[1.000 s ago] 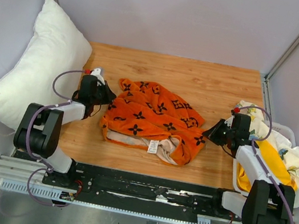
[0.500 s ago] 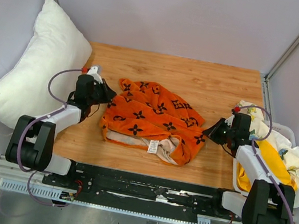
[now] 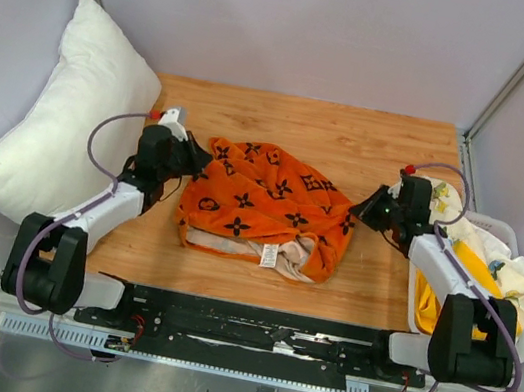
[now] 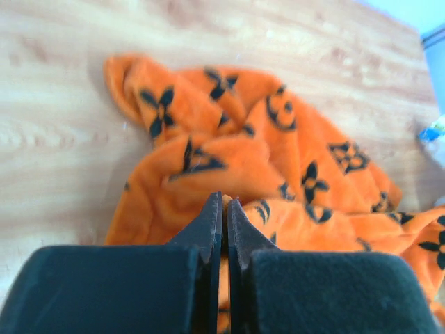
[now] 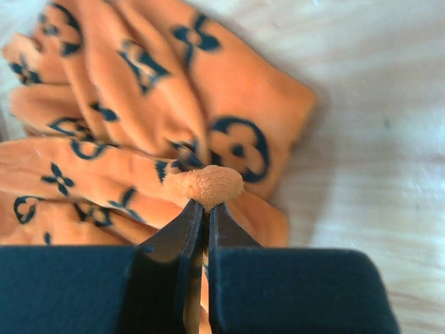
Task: Remove the pillowcase from the pillow
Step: Fold the pillowcase at the center of the board.
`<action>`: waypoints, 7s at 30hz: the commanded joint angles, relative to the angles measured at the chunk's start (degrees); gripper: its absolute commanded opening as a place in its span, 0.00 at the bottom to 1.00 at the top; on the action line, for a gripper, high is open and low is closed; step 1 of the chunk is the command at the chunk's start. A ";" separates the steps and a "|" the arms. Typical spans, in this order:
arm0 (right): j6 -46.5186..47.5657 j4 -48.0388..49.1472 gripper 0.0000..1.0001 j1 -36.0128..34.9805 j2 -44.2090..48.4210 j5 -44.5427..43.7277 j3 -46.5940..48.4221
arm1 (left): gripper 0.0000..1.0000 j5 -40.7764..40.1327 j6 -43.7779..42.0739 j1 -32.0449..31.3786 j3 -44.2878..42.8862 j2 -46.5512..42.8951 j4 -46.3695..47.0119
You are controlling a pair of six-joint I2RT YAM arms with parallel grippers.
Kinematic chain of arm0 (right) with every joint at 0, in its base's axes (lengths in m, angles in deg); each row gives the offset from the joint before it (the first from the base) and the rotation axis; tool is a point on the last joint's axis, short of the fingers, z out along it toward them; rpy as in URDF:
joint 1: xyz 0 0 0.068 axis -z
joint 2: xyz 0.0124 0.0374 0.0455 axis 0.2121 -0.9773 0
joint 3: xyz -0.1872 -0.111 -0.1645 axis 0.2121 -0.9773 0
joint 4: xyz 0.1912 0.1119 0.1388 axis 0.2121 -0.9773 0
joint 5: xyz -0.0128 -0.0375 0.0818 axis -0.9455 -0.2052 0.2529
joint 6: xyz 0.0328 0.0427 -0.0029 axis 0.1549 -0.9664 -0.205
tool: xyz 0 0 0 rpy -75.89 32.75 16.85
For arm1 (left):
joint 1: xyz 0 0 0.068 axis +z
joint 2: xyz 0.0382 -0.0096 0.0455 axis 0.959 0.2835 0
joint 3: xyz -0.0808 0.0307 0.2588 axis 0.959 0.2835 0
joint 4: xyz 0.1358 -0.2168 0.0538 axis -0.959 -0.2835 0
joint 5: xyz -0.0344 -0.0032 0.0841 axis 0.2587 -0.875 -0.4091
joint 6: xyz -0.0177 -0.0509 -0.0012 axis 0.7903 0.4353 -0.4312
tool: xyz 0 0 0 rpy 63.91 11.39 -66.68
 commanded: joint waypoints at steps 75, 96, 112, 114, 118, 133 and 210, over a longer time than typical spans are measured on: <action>18.70 -9.17 0.01 -7.39 0.93 -10.19 97.23 | 0.00 -11.01 -17.07 3.82 -96.73 -5.82 -22.84; 19.36 -10.79 0.01 -7.37 13.57 -10.20 95.11 | 0.00 -15.64 -22.99 -3.09 -96.89 -20.52 -26.27; 23.91 0.10 0.01 -7.32 4.68 -18.92 67.00 | 0.00 -25.54 -31.99 -5.67 -72.89 -8.70 -18.35; 23.94 1.88 0.01 -7.18 2.47 -19.86 63.16 | 0.00 -28.02 -32.71 -4.99 -69.90 -4.72 -16.23; 23.87 5.75 0.01 -6.27 -4.06 -21.18 58.42 | 0.00 -18.23 -21.19 6.20 -68.00 4.95 -15.49; 21.39 8.13 0.01 -3.53 -26.49 -17.43 64.43 | 0.00 -8.73 -15.58 12.33 -66.39 26.52 -8.64; 6.09 -16.84 0.01 -17.27 21.23 -23.00 9.52 | 0.00 -10.95 6.91 19.12 -8.09 -25.72 -18.83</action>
